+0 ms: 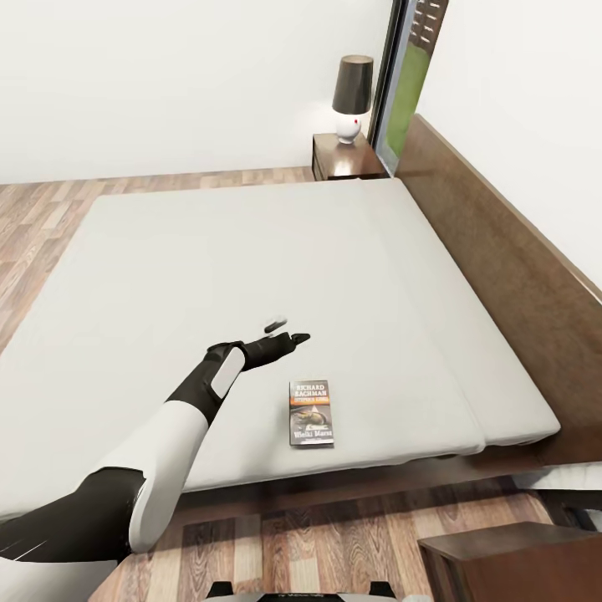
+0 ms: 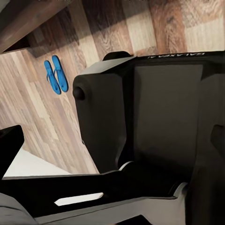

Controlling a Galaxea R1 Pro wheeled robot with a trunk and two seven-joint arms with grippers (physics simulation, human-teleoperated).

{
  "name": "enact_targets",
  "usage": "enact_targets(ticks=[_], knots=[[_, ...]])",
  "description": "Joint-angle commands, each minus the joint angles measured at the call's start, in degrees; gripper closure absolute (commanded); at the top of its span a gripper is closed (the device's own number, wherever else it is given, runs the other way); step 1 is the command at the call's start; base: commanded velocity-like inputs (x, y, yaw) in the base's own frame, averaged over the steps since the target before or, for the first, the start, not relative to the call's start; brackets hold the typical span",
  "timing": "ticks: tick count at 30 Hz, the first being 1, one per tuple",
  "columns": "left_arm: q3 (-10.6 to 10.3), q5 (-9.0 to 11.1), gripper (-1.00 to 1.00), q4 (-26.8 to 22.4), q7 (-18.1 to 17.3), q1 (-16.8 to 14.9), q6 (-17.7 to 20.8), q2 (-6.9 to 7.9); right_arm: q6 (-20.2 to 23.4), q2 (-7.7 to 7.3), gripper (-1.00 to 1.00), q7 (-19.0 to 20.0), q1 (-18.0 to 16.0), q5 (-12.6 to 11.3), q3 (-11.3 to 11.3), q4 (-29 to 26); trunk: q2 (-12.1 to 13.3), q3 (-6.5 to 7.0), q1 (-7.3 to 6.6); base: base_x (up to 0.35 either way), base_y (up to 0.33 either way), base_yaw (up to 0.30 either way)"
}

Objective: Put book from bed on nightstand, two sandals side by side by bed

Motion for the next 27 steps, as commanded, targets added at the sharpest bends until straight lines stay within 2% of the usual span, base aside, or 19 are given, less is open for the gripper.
enact_targets(ticks=[1,27], knots=[[0.00,0.38,-1.00,-0.03,0.05,-0.02,0.37,0.00,0.17,0.01,-1.00,0.25,-0.02,0.50,-0.49,-0.05,-0.45,-0.23,0.23,0.000,0.000,0.000],[-0.04,0.37,-1.00,0.12,0.04,-0.02,0.38,0.00,0.17,0.01,-1.00,0.25,0.01,0.50,-0.49,-0.05,-10.88,-4.89,5.94,0.000,0.000,0.000]])
